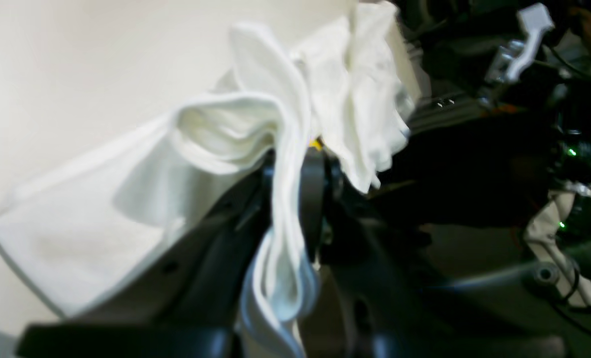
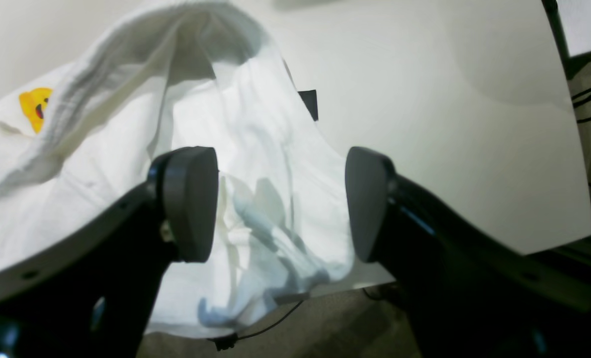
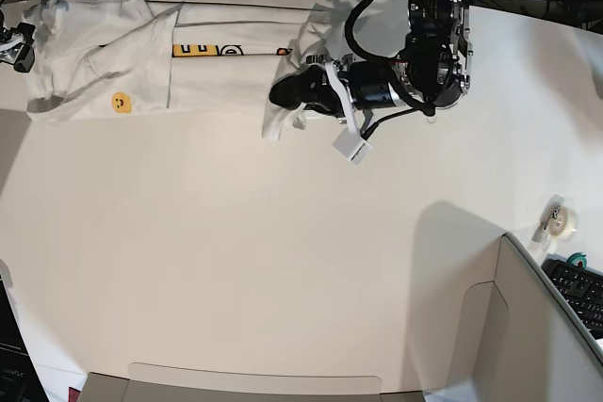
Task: Layout the t-shirt on the table in an organized manner, then fold the t-shirt properly
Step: 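Grasp the shirt end with the left gripper and drag it toward the right gripper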
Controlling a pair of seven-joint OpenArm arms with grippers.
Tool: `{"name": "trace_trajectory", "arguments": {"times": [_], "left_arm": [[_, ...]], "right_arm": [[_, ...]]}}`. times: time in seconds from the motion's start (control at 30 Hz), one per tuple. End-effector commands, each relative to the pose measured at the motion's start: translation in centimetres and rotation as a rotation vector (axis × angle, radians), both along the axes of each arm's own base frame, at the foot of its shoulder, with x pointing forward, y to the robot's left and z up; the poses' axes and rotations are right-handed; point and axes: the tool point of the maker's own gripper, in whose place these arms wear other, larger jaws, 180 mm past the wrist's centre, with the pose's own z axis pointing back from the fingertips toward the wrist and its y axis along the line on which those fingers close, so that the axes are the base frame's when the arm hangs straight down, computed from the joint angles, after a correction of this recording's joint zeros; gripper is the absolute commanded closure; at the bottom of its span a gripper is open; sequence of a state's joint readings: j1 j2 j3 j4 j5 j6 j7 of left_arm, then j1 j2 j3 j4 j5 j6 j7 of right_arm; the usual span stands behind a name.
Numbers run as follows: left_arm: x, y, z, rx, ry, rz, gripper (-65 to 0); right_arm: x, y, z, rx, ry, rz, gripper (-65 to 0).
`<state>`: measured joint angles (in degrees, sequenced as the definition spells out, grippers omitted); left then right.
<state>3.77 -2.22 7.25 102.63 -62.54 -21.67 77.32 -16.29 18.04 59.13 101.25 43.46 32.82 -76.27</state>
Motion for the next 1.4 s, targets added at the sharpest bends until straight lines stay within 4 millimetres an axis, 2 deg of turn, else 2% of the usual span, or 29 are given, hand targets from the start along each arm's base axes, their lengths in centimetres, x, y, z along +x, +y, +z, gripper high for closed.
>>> {"name": "trace_trajectory", "arguments": {"times": [0.0, 0.1, 0.23, 0.3, 0.47, 0.63, 0.73, 0.97, 1.27, 1.37], "left_arm": [[0.3, -0.4, 1.0, -0.037, -0.022, 0.001, 0.0], [0.5, -0.6, 1.2, -0.039, -0.028, -0.003, 0.0], [-0.2, -2.3, 1.6, -0.040, -0.044, -0.077, 0.0], [0.2, -2.7, 2.1, -0.038, -0.069, -0.093, 0.0], [-0.3, -3.8, 1.7, 0.001, -0.086, -0.134, 0.0], [-1.0, -6.4, 2.1, -0.020, -0.143, -0.159, 0.0], [-1.6, -7.2, 1.7, 0.001, -0.168, -0.181, 0.0], [-1.2, -7.3, 1.2, 0.040, -0.200, -0.165, 0.0], [-1.3, -7.5, 1.4, 0.030, -0.204, -0.167, 0.0], [-1.3, -7.5, 1.5, 0.024, -0.202, -0.168, -5.4]], "right_arm": [[0.5, -0.6, 1.3, -0.032, -0.035, 0.009, -39.7], [0.6, -0.4, 1.2, -0.028, -0.034, 0.011, -39.7], [0.6, -0.4, 1.2, -0.028, -0.035, 0.012, -39.7], [0.6, -0.4, 1.2, -0.028, -0.035, 0.012, -39.7], [0.6, -0.3, 1.1, -0.025, -0.034, 0.010, -39.7], [0.4, 0.1, 0.7, -0.009, -0.032, 0.005, -39.7], [0.4, 0.2, 0.6, -0.006, -0.032, 0.004, -39.7], [0.4, 0.2, 0.6, -0.006, -0.032, 0.004, -39.7], [0.4, 0.2, 0.6, -0.005, -0.032, 0.005, -39.7], [0.4, 0.2, 0.6, -0.005, -0.033, 0.005, -39.7]]}}
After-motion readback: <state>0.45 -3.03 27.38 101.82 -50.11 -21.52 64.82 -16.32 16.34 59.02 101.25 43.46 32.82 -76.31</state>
